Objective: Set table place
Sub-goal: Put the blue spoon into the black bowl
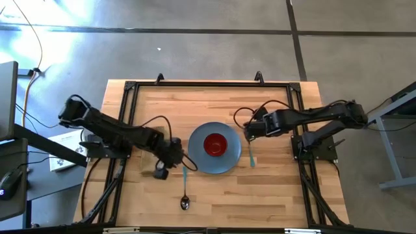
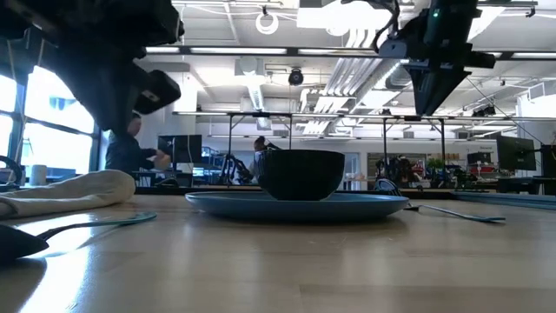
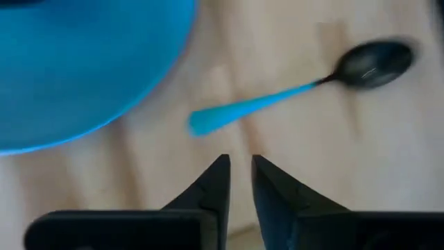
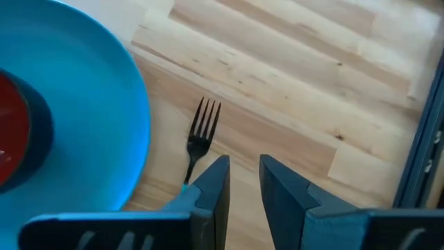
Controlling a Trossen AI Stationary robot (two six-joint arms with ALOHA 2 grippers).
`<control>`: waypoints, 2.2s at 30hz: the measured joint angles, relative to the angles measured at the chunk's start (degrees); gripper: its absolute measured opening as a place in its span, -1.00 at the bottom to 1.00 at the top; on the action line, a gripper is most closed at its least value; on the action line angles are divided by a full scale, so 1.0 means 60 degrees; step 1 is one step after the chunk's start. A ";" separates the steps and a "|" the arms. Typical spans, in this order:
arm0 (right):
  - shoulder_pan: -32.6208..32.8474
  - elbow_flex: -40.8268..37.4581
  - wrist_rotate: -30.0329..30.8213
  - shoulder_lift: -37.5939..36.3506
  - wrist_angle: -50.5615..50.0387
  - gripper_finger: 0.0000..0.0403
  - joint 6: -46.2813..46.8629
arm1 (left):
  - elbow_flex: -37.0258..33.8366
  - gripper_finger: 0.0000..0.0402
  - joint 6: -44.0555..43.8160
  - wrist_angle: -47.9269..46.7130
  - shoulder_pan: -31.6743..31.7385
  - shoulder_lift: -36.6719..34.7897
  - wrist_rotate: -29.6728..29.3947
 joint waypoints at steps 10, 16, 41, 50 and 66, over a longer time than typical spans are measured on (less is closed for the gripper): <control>0.0000 0.0000 0.0391 -0.0706 -0.0660 -0.66 -0.0843 | -0.0007 -0.55 -0.3267 0.1155 -0.0075 0.0606 0.1245; 0.0000 0.0000 0.0750 -0.1060 -0.0791 -0.66 -0.1450 | -0.0007 -0.54 -0.4939 0.1450 -0.0557 0.0679 0.0827; -0.0943 -0.0004 0.1267 -0.1963 -0.0643 -0.66 -0.3596 | -0.2419 -0.54 -1.0333 0.7829 -0.3284 0.1462 -0.1215; -0.1206 -0.0004 0.1260 -0.1960 -0.0199 -0.66 -0.4109 | -0.2422 -0.54 -1.0791 0.8910 -0.3487 0.2624 -0.1870; -0.1206 -0.0004 0.1165 -0.1960 -0.0149 -0.66 -0.4381 | -0.2623 -0.54 -1.1327 1.0879 -0.3487 0.3564 -0.2392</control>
